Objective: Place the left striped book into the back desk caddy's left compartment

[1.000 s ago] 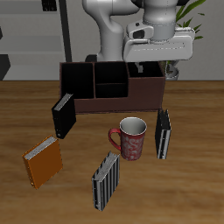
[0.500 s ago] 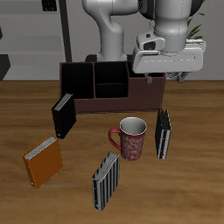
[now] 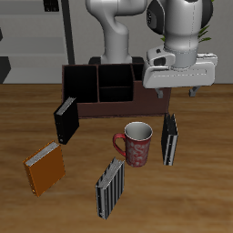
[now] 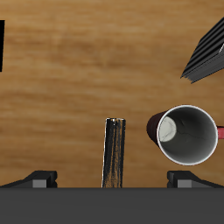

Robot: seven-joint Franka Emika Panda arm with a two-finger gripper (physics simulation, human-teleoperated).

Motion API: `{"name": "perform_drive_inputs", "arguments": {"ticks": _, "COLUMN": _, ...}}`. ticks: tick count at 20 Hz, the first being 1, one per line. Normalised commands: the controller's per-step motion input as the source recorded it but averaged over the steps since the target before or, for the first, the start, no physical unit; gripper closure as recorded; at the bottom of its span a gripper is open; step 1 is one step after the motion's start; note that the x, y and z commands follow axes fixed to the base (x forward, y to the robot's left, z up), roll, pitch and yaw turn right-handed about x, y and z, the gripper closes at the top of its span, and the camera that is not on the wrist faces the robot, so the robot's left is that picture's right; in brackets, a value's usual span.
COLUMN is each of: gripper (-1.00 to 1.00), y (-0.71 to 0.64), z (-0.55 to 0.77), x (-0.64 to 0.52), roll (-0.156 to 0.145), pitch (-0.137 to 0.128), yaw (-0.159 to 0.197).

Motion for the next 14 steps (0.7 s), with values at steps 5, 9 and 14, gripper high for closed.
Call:
{"name": "perform_drive_inputs", "arguments": {"ticks": 5, "gripper": -1.0, "y": -0.08, "z": -0.24, "x": 0.05, "roll": -0.014, "pitch": -0.007, "yaw": -0.034}}
{"name": "perform_drive_inputs", "arguments": {"ticks": 9, "gripper": -1.0, "y": -0.01, "z": -0.25, "x": 0.02, "roll": -0.01, "pitch": 0.001, "yaw": 0.013}}
{"name": "perform_drive_inputs", "arguments": {"ticks": 14, "gripper": -1.0, "y": 0.0, "z": -0.35, "x": 0.02, "roll": -0.04, "pitch": 0.0, "yaw": -0.006}}
